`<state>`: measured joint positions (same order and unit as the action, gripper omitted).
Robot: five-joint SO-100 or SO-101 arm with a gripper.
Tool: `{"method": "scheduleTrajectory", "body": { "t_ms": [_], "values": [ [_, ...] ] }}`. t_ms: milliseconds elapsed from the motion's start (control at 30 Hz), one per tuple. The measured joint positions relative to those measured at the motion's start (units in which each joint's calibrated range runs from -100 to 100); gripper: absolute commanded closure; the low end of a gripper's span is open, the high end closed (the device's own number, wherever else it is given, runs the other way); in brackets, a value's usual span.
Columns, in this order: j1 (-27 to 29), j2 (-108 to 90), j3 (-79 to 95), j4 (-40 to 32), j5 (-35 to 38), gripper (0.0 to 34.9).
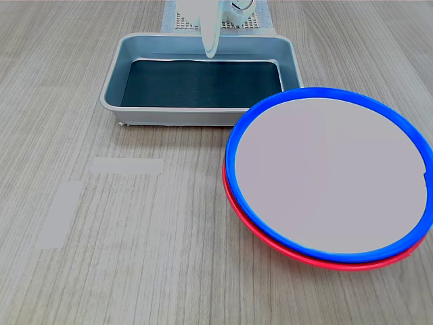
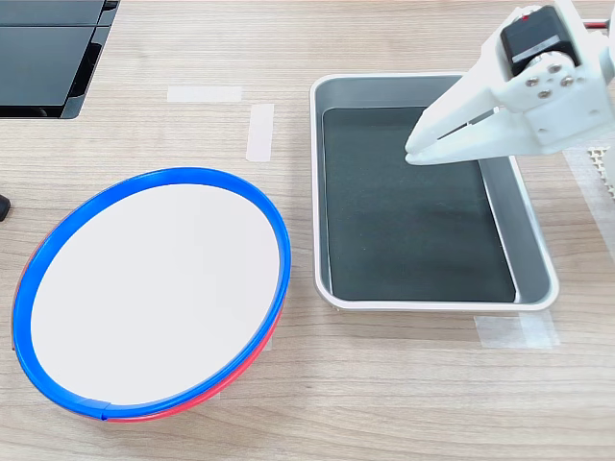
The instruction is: Lift the stacked dish and set it down on the table.
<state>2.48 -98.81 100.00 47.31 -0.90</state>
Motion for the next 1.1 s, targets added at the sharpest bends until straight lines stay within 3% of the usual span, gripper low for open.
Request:
{"method": "scheduleTrajectory", "body": {
  "t_ms": [567,767,1000,1100],
  "values": [
    [-0.5,0.5,-0.4,1.1,-0.1,34.7],
    [-1.9,15.9,-13.0,4.3,4.1,34.6],
    [-6.3,42.5,-36.5,8.0,8.3,23.4],
    [-7.0,53.1,-45.4,8.6,9.4,22.2]
  ]
}}
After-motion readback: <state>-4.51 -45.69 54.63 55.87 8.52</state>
